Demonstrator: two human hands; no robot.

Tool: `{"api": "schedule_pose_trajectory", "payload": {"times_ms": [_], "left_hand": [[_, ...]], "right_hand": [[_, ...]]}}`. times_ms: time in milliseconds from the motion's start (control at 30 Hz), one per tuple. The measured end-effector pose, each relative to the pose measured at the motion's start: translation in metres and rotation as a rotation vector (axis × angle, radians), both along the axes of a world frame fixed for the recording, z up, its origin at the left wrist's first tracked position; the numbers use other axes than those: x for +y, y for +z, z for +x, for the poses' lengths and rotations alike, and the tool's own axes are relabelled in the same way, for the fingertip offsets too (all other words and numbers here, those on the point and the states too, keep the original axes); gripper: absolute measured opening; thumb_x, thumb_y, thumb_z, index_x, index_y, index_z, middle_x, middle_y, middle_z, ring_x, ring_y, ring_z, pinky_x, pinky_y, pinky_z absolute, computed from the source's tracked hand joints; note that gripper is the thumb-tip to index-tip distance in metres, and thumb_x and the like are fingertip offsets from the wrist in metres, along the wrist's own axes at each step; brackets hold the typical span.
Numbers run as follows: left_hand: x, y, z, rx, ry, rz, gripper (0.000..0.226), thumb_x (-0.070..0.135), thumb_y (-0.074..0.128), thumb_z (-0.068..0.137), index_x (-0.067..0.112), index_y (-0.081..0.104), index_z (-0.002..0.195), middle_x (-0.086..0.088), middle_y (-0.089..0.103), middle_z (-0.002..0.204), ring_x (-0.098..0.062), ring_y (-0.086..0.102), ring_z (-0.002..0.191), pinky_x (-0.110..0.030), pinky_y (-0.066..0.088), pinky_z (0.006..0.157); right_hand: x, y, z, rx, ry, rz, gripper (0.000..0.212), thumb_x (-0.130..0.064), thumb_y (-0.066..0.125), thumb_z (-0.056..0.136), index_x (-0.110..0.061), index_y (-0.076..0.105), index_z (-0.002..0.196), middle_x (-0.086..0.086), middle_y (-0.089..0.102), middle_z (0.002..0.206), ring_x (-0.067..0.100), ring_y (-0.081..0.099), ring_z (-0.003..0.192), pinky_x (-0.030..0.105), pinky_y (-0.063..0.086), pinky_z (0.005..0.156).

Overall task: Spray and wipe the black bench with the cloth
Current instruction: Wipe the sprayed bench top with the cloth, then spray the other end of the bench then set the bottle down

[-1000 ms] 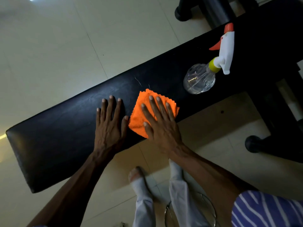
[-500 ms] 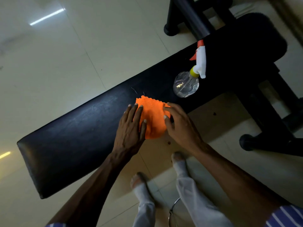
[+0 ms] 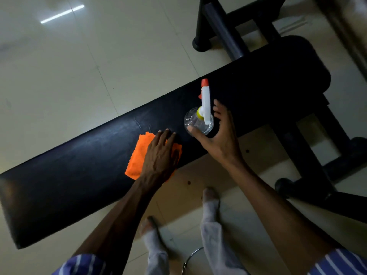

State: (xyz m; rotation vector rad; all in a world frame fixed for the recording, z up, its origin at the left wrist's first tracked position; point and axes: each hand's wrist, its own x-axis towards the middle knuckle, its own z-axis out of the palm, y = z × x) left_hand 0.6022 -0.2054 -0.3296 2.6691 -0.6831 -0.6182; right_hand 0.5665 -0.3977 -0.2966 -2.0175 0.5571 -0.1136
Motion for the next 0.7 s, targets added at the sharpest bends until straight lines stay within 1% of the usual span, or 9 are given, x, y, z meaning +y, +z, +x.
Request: {"api": "schedule_pose_trajectory", "payload": {"times_ms": [133, 167, 233, 300, 367, 467, 533, 600, 700], "left_hand": [[-0.006, -0.001, 0.001, 0.0, 0.021, 0.063, 0.049, 0.036, 0.045, 0.106, 0.016, 0.043, 0.152, -0.007, 0.034, 0.163, -0.029, 0.028, 0.153, -0.04, 0.027, 0.122], [-0.007, -0.002, 0.0, -0.002, 0.028, 0.074, 0.049, 0.036, 0.045, 0.106, 0.018, 0.043, 0.152, -0.006, 0.034, 0.163, -0.029, 0.028, 0.153, -0.04, 0.029, 0.121], [-0.008, -0.005, -0.002, 0.007, 0.047, 0.084, 0.05, 0.036, 0.047, 0.106, 0.018, 0.043, 0.152, -0.006, 0.033, 0.164, -0.029, 0.027, 0.154, -0.041, 0.029, 0.121], [-0.009, -0.006, -0.002, 0.01, 0.062, 0.081, 0.049, 0.035, 0.048, 0.105, 0.017, 0.045, 0.15, -0.007, 0.035, 0.163, -0.03, 0.029, 0.153, -0.043, 0.031, 0.122], [-0.011, -0.006, -0.004, -0.006, 0.081, 0.049, 0.043, 0.031, 0.051, 0.104, 0.016, 0.051, 0.143, -0.009, 0.041, 0.158, -0.031, 0.04, 0.146, -0.043, 0.037, 0.117], [-0.015, -0.003, -0.006, -0.037, 0.104, 0.003, 0.042, 0.025, 0.058, 0.101, 0.012, 0.053, 0.141, -0.013, 0.044, 0.156, -0.032, 0.048, 0.137, -0.043, 0.044, 0.109], [-0.019, -0.001, -0.006, -0.046, 0.111, -0.014, 0.048, 0.024, 0.061, 0.1, 0.01, 0.051, 0.144, -0.015, 0.042, 0.158, -0.033, 0.046, 0.14, -0.044, 0.044, 0.11], [-0.025, 0.0, -0.003, -0.048, 0.113, -0.027, 0.054, 0.025, 0.061, 0.099, 0.009, 0.047, 0.148, -0.015, 0.04, 0.16, -0.034, 0.041, 0.145, -0.045, 0.041, 0.116], [-0.038, -0.002, 0.004, -0.021, 0.11, -0.009, 0.066, 0.034, 0.061, 0.1, 0.01, 0.037, 0.156, -0.015, 0.03, 0.166, -0.035, 0.027, 0.154, -0.045, 0.033, 0.123]], "right_hand": [[0.001, 0.003, 0.035, -0.135, 0.107, -0.088, 0.085, -0.035, 0.087, 0.087, -0.005, 0.044, 0.154, 0.015, 0.054, 0.143, -0.013, 0.055, 0.118, 0.004, 0.045, 0.097], [0.001, 0.003, 0.043, -0.152, 0.11, -0.114, 0.079, -0.031, 0.084, 0.09, -0.001, 0.045, 0.152, 0.018, 0.056, 0.139, -0.009, 0.06, 0.114, 0.008, 0.048, 0.097], [0.001, 0.002, 0.055, -0.179, 0.115, -0.17, 0.069, -0.028, 0.079, 0.096, 0.002, 0.047, 0.149, 0.02, 0.057, 0.136, 0.015, 0.067, 0.116, 0.025, 0.052, 0.103], [0.0, 0.0, 0.064, -0.219, 0.121, -0.156, 0.057, -0.027, 0.074, 0.099, 0.001, 0.053, 0.144, 0.015, 0.063, 0.131, 0.014, 0.065, 0.117, 0.022, 0.047, 0.104], [0.002, 0.003, 0.069, -0.216, 0.114, -0.049, 0.038, -0.028, 0.071, 0.101, -0.006, 0.061, 0.129, -0.001, 0.068, 0.11, -0.003, 0.069, 0.094, 0.015, 0.051, 0.089], [-0.003, 0.008, 0.072, -0.198, 0.069, 0.032, 0.015, -0.029, 0.071, 0.101, -0.017, 0.061, 0.103, -0.011, 0.062, 0.085, 0.002, 0.067, 0.072, 0.017, 0.053, 0.071], [-0.015, 0.014, 0.069, -0.148, 0.044, 0.123, 0.016, -0.033, 0.069, 0.102, -0.026, 0.058, 0.093, -0.008, 0.063, 0.076, -0.001, 0.064, 0.06, 0.01, 0.049, 0.059], [-0.031, 0.021, 0.062, 0.023, 0.063, 0.219, 0.028, -0.049, 0.064, 0.103, -0.024, 0.061, 0.09, 0.004, 0.073, 0.076, 0.006, 0.063, 0.042, 0.017, 0.049, 0.045], [-0.055, 0.027, 0.05, 0.311, 0.164, 0.145, 0.055, -0.067, 0.055, 0.1, -0.014, 0.071, 0.1, -0.002, 0.078, 0.078, 0.017, 0.066, 0.039, 0.028, 0.054, 0.049]]}}
